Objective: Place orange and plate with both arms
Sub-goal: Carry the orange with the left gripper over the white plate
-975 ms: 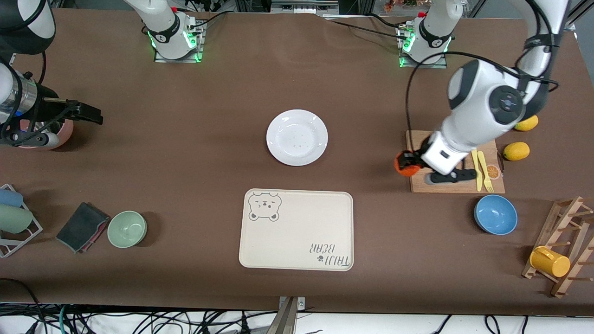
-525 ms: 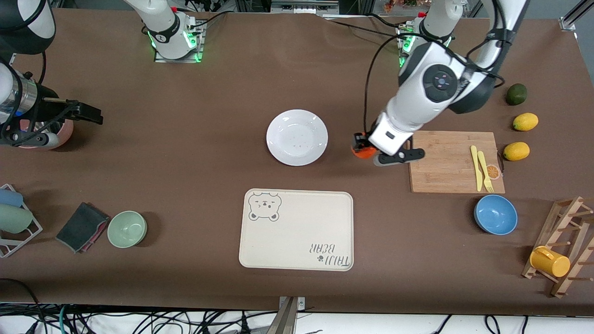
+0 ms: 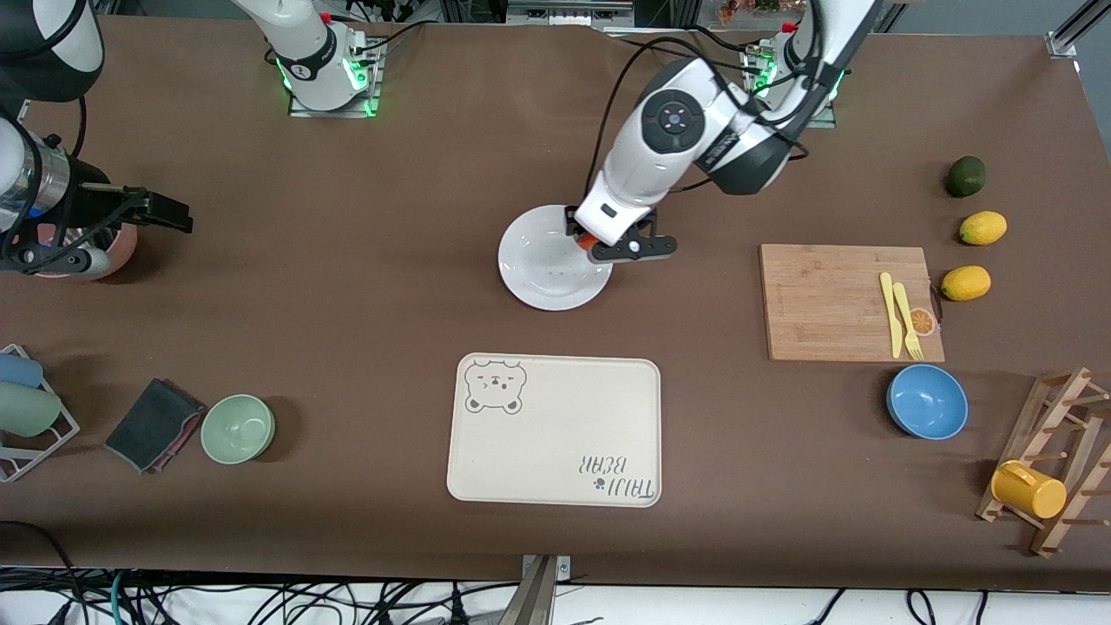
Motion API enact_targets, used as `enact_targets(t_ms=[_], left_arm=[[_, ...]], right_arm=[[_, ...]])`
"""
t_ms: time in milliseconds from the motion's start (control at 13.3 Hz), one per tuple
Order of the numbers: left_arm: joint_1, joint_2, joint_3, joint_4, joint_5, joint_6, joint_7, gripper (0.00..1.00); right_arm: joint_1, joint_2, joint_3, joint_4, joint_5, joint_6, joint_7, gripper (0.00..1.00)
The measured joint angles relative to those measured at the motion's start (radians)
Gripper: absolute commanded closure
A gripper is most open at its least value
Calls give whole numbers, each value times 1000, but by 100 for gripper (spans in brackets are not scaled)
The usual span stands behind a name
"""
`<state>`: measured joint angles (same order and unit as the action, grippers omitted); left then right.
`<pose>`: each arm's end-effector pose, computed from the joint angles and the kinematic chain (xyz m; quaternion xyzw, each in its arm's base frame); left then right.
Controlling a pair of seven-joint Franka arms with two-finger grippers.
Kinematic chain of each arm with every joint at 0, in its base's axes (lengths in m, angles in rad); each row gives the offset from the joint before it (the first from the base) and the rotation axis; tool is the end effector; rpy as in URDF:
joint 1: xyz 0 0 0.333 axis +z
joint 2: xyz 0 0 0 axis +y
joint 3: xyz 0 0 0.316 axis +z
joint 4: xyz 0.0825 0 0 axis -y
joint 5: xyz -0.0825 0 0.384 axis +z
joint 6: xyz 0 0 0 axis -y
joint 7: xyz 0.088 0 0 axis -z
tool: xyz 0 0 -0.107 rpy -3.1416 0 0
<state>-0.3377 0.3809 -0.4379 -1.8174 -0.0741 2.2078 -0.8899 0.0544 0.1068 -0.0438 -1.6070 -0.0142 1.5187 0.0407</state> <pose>0.4712 -0.4362 0.3523 0.9894 0.0935 -0.0664 0.0888 0.5731 0.0056 0.5434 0.9951 -0.0148 -0.0971 0.0119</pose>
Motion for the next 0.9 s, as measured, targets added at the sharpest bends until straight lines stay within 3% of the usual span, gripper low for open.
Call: enact_targets(t_ms=[300, 600, 900], left_arm=[[-72, 125, 1, 4, 155, 102, -151, 92], [-114, 193, 1, 26, 159, 124, -186, 90], [-145, 244, 9, 32, 159, 182, -209, 78]], right_arm=[[0, 0, 0, 0, 0, 0, 0, 0], [0, 0, 0, 0, 0, 0, 0, 0], [0, 0, 0, 0, 0, 0, 0, 0]])
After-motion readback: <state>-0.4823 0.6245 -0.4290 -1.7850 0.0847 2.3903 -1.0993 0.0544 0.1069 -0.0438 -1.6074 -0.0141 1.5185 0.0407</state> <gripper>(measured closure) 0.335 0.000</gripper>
